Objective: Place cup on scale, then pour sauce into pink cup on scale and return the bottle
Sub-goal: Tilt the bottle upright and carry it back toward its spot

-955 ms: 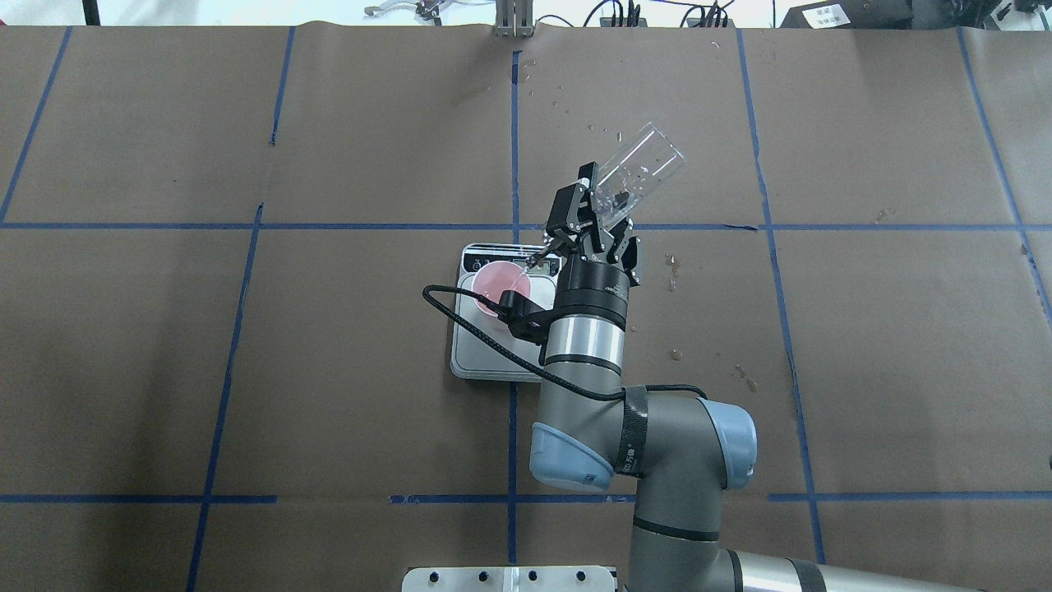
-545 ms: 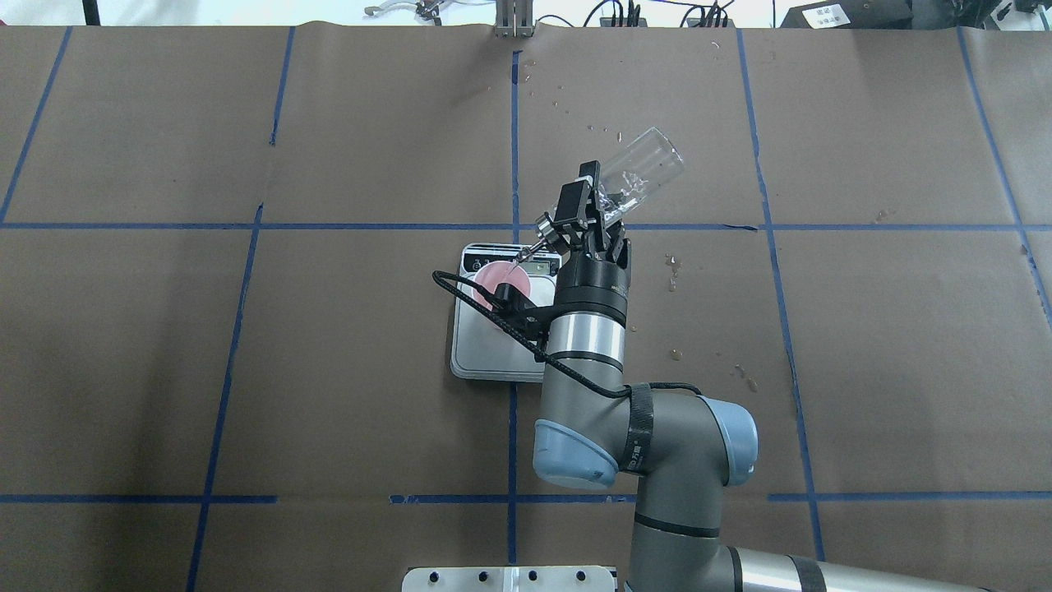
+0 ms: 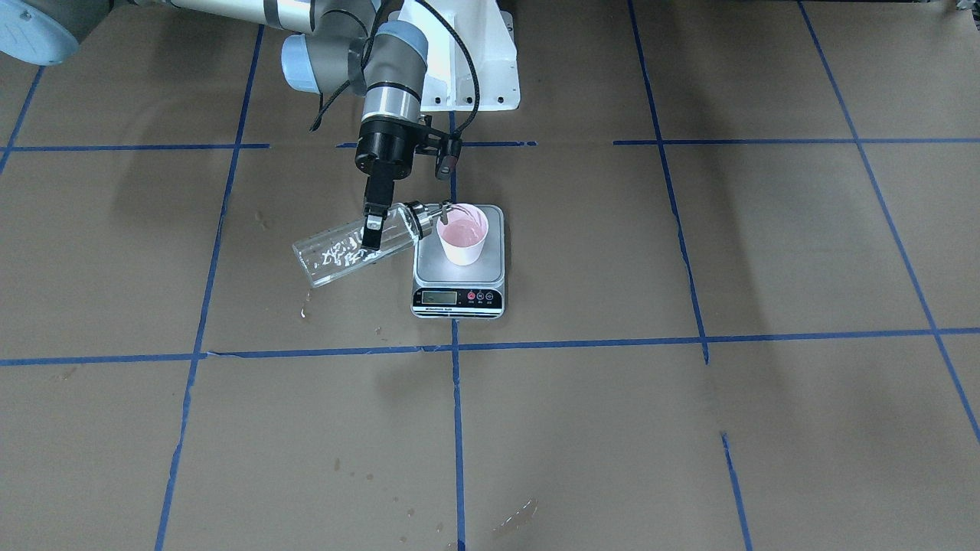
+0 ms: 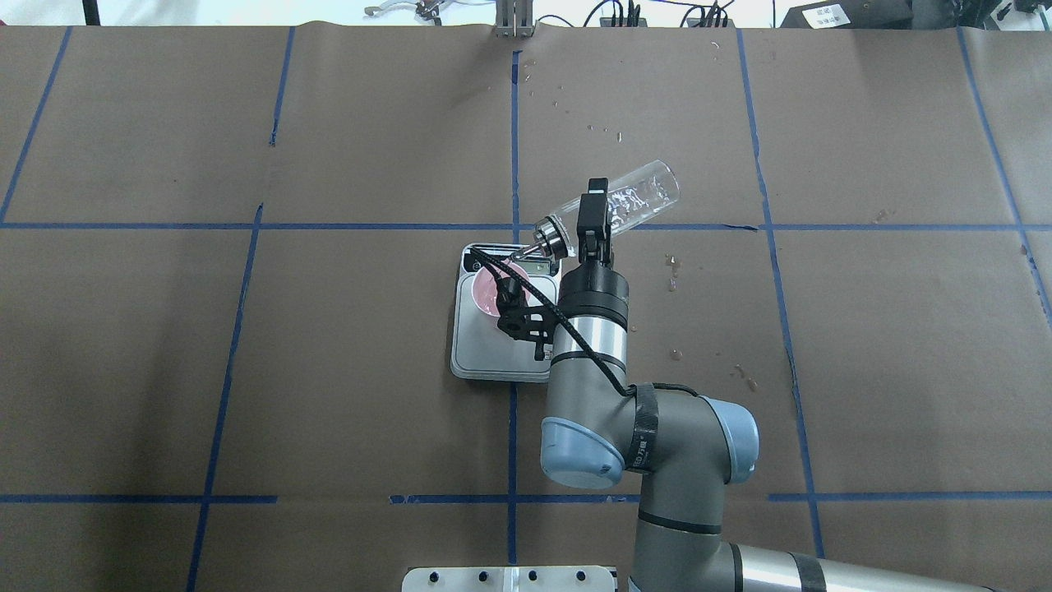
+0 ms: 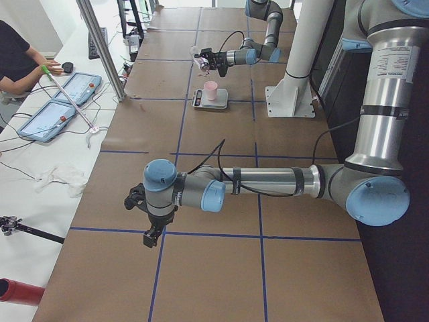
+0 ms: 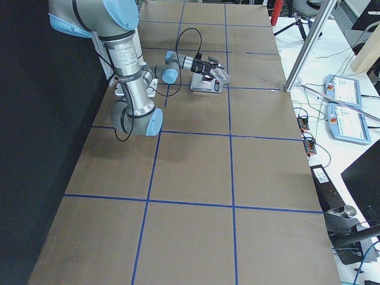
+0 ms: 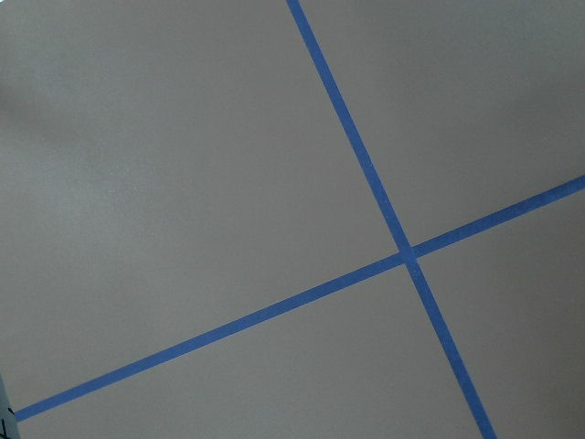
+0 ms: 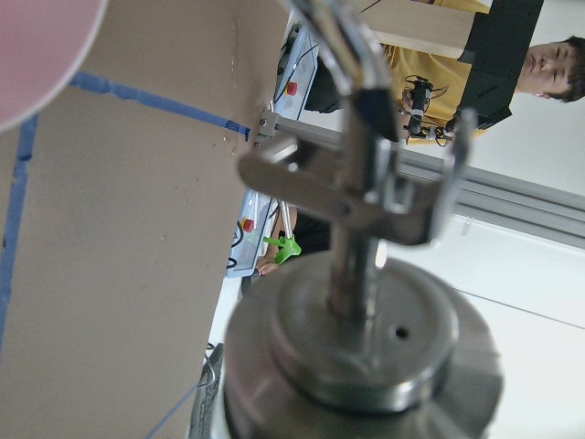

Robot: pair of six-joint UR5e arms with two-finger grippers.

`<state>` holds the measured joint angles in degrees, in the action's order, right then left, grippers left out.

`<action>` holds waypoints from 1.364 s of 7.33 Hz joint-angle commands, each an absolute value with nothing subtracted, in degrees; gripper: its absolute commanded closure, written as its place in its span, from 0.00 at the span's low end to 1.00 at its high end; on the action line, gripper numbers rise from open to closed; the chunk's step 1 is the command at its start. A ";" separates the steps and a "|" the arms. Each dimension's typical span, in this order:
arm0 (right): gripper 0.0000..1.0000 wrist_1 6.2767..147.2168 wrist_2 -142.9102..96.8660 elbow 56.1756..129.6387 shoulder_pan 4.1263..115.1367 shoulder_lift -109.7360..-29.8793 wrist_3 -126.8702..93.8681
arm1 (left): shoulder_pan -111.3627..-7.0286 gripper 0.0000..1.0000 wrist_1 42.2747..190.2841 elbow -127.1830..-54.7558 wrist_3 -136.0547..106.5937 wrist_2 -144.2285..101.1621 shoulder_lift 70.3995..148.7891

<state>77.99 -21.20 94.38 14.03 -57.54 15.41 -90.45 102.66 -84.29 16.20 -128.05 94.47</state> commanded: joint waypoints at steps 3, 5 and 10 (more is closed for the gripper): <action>1.00 61.12 -27.49 95.18 14.68 -61.78 9.26 | -90.44 0.00 102.83 -84.29 16.08 -128.14 94.48; 1.00 58.10 -31.45 101.56 15.37 -67.57 2.91 | -90.44 0.00 103.01 -84.20 16.00 -128.06 94.48; 1.00 44.31 -47.43 115.40 20.72 -86.08 -17.12 | -90.61 0.00 103.18 -84.29 16.08 -128.06 95.09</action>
<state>53.37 -42.81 114.13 18.68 -80.26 -13.18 -90.54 103.18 -84.35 16.04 -128.06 94.68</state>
